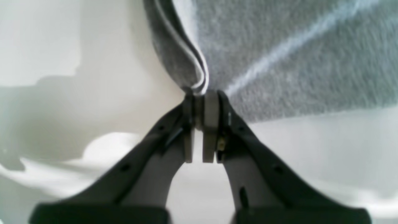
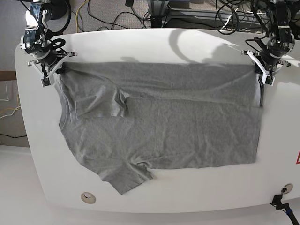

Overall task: Fold the T-shirt properly
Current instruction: 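Pull the grasped edge away from the shirt body and release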

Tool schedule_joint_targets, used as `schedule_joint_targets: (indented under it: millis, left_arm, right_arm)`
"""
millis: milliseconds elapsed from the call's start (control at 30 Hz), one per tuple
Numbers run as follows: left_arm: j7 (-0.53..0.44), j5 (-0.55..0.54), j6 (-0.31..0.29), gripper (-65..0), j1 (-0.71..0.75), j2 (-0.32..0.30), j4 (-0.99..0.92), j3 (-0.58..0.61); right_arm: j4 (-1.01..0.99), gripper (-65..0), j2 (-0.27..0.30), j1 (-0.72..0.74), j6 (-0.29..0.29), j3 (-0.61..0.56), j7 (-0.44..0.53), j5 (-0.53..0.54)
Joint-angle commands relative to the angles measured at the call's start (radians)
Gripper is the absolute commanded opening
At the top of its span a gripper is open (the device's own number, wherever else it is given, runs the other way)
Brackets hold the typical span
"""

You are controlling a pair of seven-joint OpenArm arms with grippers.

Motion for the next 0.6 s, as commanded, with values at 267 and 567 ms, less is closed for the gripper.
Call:
schedule_joint_targets:
  millis: [267,567]
  left_arm:
    - [0.032,0.007,0.011,-64.7,0.22,0.038,0.222,-0.158]
    - [0.032,0.007,0.011,-64.0,0.264,0.04,0.222,-0.178]
  right_arm:
    - [0.141,-65.0,-0.004,-0.197,0.005,0.008,0.008,0.013]
    - [0.141,-65.0,-0.018,-0.24,0.005,0.008,0.008,0.013]
